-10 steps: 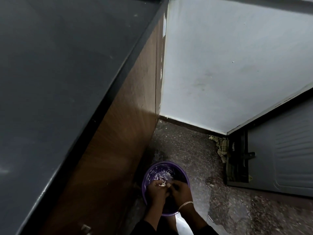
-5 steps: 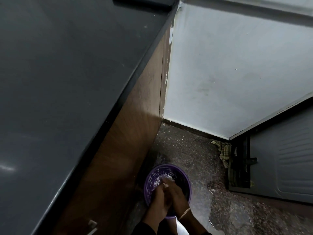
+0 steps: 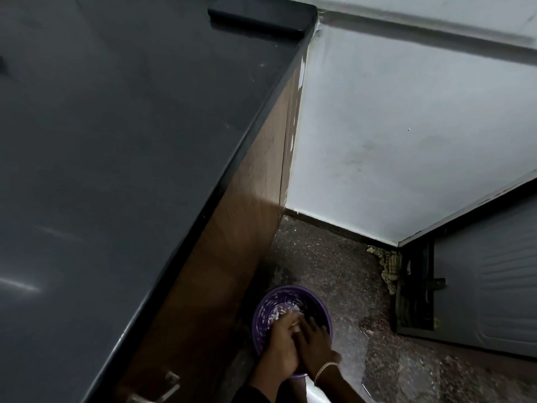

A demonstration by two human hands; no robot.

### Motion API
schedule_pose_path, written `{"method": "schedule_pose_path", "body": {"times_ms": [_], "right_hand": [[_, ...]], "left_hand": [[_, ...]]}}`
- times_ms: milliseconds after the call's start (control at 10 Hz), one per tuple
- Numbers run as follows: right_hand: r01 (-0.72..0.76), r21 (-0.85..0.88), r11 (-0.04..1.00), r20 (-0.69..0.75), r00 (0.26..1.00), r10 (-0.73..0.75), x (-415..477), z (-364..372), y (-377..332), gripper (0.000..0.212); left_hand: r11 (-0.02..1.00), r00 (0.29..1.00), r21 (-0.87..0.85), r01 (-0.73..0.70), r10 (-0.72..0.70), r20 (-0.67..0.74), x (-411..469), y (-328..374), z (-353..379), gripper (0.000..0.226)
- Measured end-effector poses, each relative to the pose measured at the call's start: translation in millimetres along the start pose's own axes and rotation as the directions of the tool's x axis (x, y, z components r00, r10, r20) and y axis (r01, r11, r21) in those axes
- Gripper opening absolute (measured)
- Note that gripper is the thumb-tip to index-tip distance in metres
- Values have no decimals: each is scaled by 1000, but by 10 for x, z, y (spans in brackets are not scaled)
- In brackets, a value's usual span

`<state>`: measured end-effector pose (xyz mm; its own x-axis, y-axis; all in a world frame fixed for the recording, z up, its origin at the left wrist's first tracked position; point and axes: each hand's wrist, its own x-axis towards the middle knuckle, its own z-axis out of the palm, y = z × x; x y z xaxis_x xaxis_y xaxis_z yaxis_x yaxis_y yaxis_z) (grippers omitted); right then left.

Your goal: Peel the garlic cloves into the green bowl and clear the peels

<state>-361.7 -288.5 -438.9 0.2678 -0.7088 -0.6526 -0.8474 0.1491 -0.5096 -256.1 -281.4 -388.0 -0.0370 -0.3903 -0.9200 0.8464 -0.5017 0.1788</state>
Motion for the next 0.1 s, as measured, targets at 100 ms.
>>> {"method": "schedule_pose_path", "body": {"times_ms": [100], "right_hand": [[-50,211,976,-164,983,85,49,-145,-19,30]], "left_hand": [[997,997,22,-75,75,-18,-90,20,-65,42]]}}
